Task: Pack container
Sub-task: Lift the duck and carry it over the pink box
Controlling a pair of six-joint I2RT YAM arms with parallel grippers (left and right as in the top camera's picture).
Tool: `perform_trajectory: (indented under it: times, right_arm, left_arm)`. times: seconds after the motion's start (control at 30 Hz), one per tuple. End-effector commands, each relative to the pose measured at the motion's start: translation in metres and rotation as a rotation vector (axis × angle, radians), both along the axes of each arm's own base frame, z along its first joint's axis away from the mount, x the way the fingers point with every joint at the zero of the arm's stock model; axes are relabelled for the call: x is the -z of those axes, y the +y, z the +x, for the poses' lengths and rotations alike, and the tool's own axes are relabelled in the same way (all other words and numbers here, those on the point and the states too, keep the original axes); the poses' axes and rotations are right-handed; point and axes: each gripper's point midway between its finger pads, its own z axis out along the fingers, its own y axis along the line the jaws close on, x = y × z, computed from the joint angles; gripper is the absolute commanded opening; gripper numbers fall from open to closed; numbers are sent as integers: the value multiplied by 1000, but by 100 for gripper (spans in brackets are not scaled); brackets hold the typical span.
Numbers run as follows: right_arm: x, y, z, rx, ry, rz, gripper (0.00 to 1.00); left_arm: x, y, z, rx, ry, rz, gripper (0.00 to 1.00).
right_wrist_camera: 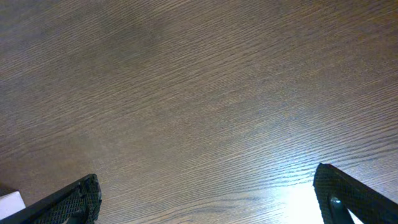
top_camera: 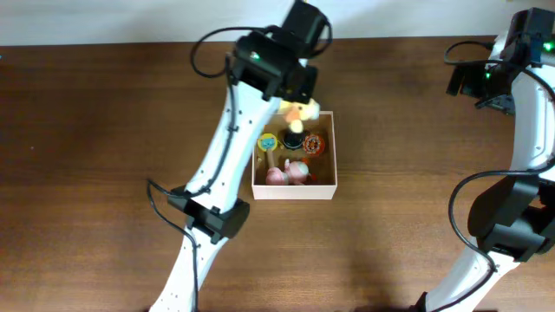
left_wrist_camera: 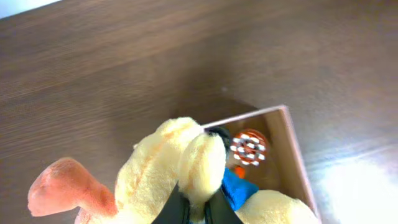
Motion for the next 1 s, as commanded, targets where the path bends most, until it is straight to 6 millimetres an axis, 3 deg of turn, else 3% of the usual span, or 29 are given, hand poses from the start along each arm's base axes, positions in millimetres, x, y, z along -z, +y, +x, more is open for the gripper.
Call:
perform_trajectory:
  times: [0.0,0.27,0.63,0.97]
  right_arm:
    - [5,3,1,-5,9,9,99]
    - [5,3,1,-5,9,9,99]
    - [5,3,1,-5,8,9,99]
    - [5,3,1,-5,9,9,99]
  left_arm:
    - [7,-7,-8,5,32,10,2]
    - [65,-5,-22,-90,214,86,2]
    - [84,-14,-24,-176,249,64,2]
    - [133,-42,-63,-93,355,182,2]
